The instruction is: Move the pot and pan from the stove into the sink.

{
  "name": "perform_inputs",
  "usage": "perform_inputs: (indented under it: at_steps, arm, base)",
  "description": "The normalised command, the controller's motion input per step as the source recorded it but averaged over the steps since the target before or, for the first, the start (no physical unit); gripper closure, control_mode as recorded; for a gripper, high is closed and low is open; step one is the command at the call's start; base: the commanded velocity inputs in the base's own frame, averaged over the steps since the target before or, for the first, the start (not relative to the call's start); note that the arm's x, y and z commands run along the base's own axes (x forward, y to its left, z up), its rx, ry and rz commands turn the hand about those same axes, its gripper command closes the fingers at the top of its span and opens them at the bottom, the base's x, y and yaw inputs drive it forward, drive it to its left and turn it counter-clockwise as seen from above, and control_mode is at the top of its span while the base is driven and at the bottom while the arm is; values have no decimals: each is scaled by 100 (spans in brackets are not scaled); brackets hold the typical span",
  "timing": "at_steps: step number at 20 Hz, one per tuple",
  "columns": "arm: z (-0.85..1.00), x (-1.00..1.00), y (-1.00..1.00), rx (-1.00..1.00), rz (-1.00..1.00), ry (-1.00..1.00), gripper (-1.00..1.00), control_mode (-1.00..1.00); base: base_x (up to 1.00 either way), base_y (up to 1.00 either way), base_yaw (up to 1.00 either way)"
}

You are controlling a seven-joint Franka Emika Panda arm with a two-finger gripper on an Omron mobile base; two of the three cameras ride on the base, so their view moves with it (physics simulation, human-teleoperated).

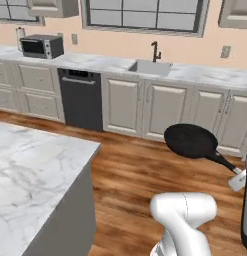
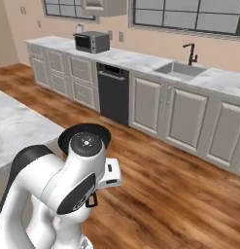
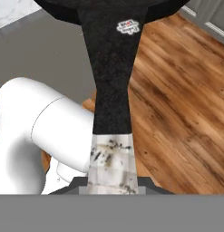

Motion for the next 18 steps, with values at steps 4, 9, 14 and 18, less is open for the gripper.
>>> perform_inputs:
  at_steps: [4, 9, 14, 18]
  arm:
    - [0, 0, 0, 0, 0, 0, 100, 100]
    - [0, 0, 0, 0, 0, 0, 100, 100]
    - [0, 0, 0, 0, 0, 0, 100, 100]
    - [0, 0, 0, 0, 0, 0, 100, 100]
  base:
    - [0, 0, -50]
    - [0, 0, -50]
    - [0, 0, -50]
    - [-1, -3, -14]
